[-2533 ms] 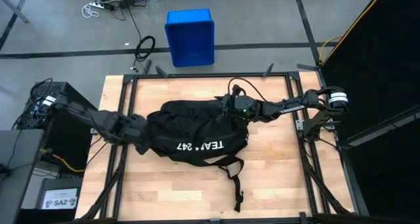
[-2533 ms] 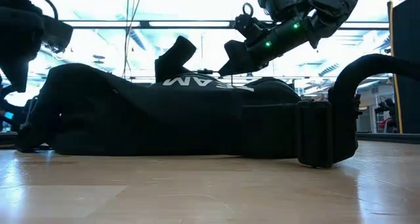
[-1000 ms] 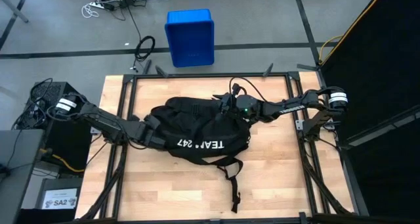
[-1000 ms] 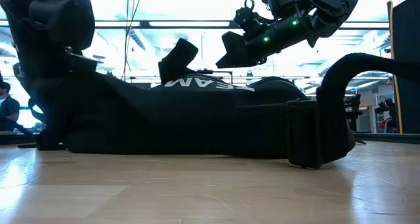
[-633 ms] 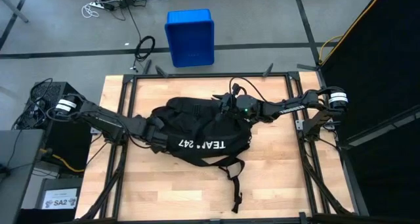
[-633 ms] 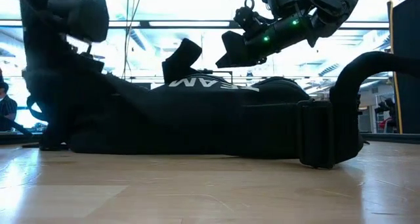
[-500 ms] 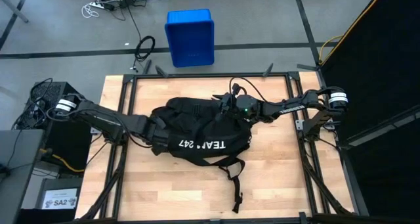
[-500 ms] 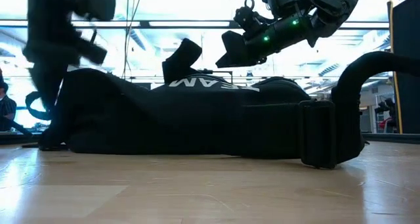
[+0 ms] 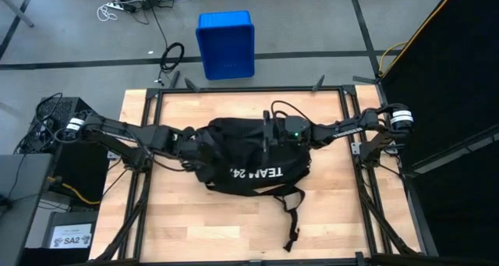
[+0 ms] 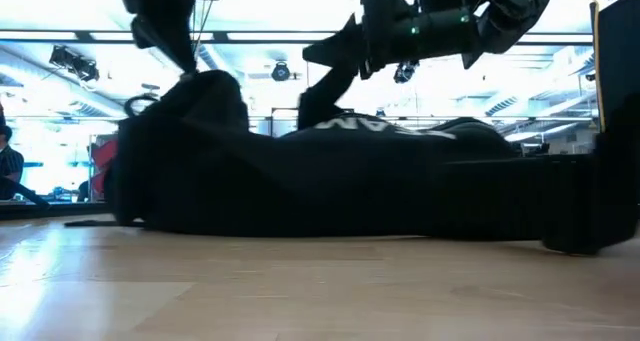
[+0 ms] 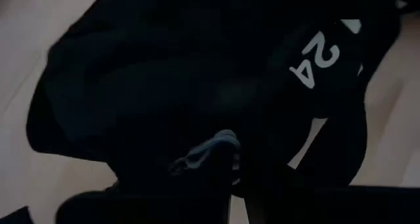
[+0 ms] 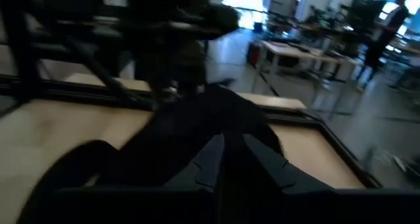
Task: Unpack backpack
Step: Open the backpack
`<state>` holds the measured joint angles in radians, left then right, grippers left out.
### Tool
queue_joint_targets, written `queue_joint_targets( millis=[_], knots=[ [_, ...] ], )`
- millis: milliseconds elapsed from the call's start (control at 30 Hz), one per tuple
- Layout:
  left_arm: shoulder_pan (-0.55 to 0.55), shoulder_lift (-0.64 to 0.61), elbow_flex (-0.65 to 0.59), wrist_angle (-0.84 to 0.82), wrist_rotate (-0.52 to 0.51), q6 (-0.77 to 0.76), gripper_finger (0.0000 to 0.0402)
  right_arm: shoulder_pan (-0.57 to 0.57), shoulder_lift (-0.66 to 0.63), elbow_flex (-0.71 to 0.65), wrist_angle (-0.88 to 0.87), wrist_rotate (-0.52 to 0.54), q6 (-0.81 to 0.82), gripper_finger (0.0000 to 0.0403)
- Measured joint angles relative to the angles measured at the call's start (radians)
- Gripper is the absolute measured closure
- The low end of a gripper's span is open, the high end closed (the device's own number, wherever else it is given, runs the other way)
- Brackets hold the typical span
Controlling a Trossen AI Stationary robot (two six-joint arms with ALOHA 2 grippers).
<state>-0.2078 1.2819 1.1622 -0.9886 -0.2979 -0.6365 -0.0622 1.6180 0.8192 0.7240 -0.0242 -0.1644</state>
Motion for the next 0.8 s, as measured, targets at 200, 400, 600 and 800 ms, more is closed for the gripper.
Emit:
queue_joint_targets(
  millis=[200, 400, 600, 800],
  knots=[
    [0.017, 0.0, 0.0, 0.097, -0.001, 0.037, 0.0402, 0.051, 0.0, 0.0, 0.053, -0.001, -0.023, 0.0362],
    [0.038, 0.0, 0.0, 0.159, -0.047, 0.058, 0.0402, 0.074, 0.0, 0.002, 0.073, 0.0, -0.039, 0.0324],
    [0.068, 0.0, 0.0, 0.189, -0.086, 0.058, 0.0402, 0.092, 0.02, 0.029, 0.073, 0.012, -0.044, 0.0282],
    [0.082, 0.001, 0.0, 0.223, -0.098, 0.064, 0.0402, 0.109, 0.201, 0.166, 0.058, 0.127, -0.071, 0.0256]
  ],
)
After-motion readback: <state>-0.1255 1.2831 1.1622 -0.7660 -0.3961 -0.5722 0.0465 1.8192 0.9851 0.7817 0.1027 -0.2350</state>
